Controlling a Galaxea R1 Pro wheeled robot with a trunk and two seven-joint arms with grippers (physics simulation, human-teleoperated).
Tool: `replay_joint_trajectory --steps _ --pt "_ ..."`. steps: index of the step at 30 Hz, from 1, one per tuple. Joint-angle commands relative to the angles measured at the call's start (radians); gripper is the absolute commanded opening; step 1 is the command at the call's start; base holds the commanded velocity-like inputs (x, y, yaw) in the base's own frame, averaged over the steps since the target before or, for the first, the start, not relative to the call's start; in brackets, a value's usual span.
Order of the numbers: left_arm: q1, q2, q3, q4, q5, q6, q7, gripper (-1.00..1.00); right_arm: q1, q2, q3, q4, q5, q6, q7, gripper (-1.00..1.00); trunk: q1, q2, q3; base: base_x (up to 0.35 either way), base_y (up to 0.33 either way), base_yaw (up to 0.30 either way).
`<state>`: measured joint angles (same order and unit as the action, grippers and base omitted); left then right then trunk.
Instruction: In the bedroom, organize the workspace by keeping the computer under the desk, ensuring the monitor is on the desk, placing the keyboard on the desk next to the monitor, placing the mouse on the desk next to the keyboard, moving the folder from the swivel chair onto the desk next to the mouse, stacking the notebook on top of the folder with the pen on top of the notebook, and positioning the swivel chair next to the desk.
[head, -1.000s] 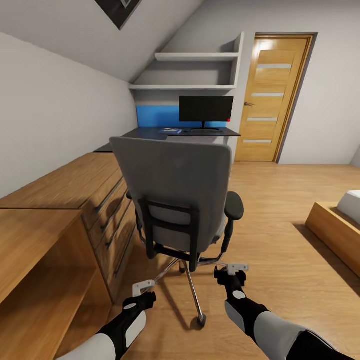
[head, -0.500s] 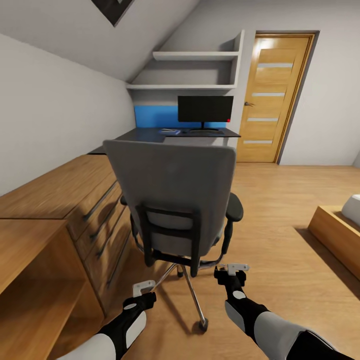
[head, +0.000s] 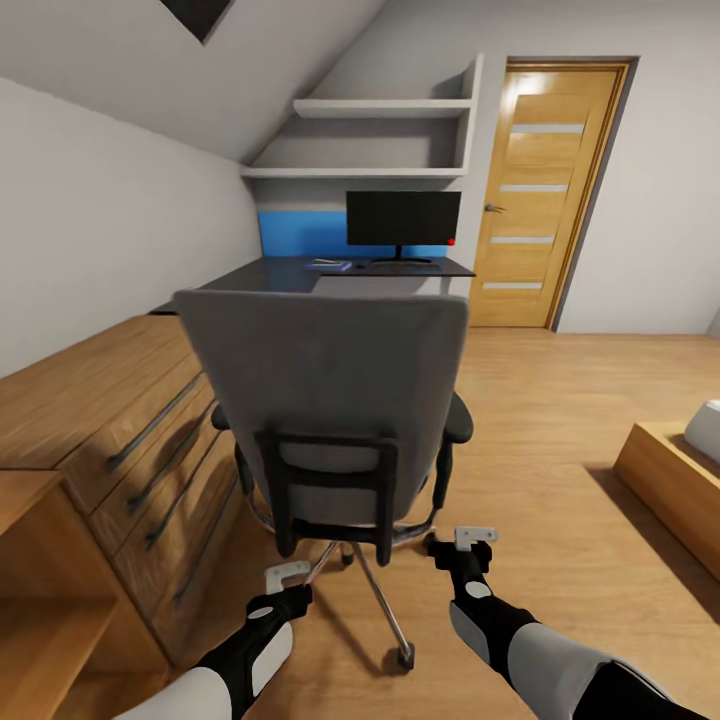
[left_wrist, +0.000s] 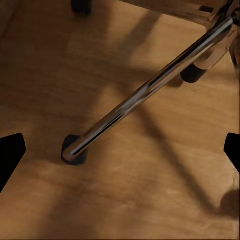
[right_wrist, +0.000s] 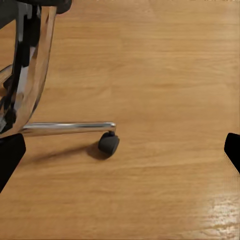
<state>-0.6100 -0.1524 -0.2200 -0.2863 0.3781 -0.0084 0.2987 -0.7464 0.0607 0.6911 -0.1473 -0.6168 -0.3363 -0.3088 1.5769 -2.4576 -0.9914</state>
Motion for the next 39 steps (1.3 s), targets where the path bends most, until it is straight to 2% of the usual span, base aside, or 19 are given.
replay_joint_trajectory --steps 1,12,23,39 --pt "-0.001 0.0 -0.009 -0.001 0.008 -0.001 0.007 1.0 -0.001 0.0 0.008 0.0 -0.007 -0.003 -0.004 1.0 0.0 0.0 -0.001 0.111 -0.1 0.0" --pt "-0.001 0.0 -0.009 -0.001 0.008 0.0 0.007 1.0 0.0 0.001 0.008 -0.001 -0.006 -0.003 -0.004 1.0 0.0 0.0 -0.001 0.003 -0.012 0.0" --pt "-0.001 0.0 -0.009 -0.001 0.008 0.001 0.007 1.0 -0.001 0.005 0.01 -0.001 -0.007 -0.003 -0.004 1.0 0.0 0.0 -0.001 -0.203 0.0 0.0" --pt "-0.001 0.002 -0.009 0.0 0.008 0.001 0.008 1.0 -0.001 0.007 0.011 -0.001 -0.007 -0.003 -0.004 1.0 0.0 0.0 -0.001 -0.018 0.0 0.0"
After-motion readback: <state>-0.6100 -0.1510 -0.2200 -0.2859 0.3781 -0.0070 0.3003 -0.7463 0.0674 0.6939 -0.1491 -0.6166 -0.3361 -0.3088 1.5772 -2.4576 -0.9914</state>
